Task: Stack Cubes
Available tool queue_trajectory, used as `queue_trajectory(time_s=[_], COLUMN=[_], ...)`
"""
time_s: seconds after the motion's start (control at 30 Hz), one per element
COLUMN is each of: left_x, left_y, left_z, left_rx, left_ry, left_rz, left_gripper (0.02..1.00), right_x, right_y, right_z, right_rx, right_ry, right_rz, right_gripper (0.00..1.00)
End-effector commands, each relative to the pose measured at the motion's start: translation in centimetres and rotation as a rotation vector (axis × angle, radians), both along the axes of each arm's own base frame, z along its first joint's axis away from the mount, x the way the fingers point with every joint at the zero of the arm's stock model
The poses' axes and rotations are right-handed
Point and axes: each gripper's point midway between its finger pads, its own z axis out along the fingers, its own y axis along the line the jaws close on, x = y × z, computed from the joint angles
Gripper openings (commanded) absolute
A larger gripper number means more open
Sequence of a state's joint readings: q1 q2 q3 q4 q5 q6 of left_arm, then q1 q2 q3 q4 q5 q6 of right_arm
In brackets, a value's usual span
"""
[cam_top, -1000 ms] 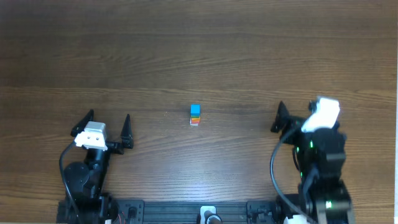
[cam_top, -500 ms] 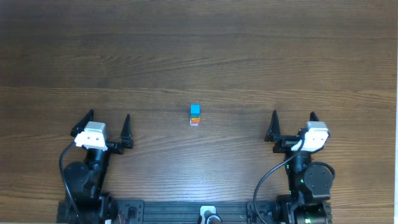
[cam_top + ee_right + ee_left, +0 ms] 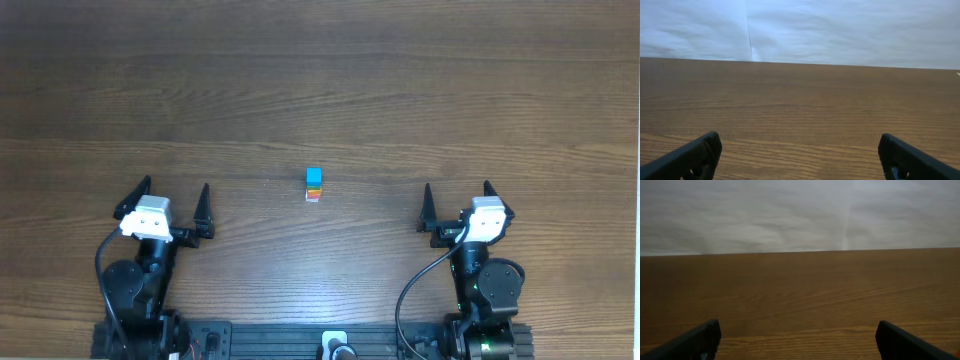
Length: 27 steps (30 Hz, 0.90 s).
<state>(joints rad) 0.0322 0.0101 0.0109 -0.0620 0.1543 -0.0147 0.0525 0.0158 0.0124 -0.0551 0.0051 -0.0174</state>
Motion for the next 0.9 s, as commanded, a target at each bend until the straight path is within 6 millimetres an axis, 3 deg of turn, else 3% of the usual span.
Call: queue_trajectory(time_s=[0.03, 0.9], left_x=[-0.04, -0.04], left_y=[-0.27, -0.27], left_z=[-0.07, -0.07], left_rx=[0.018, 0.018], left_ry=[-0.005, -0.005], left_rz=[-0.015, -0.015], left_gripper=[1.000, 1.000], right_x=[0.01, -0.01], right_y=[-0.51, -1.15], right_z=[0.01, -0.56], right_rx=[-0.016, -0.017], right_ry=[-0.010, 0.014], right_rz=[-0.015, -0.041], right_gripper=[0.991, 0.991])
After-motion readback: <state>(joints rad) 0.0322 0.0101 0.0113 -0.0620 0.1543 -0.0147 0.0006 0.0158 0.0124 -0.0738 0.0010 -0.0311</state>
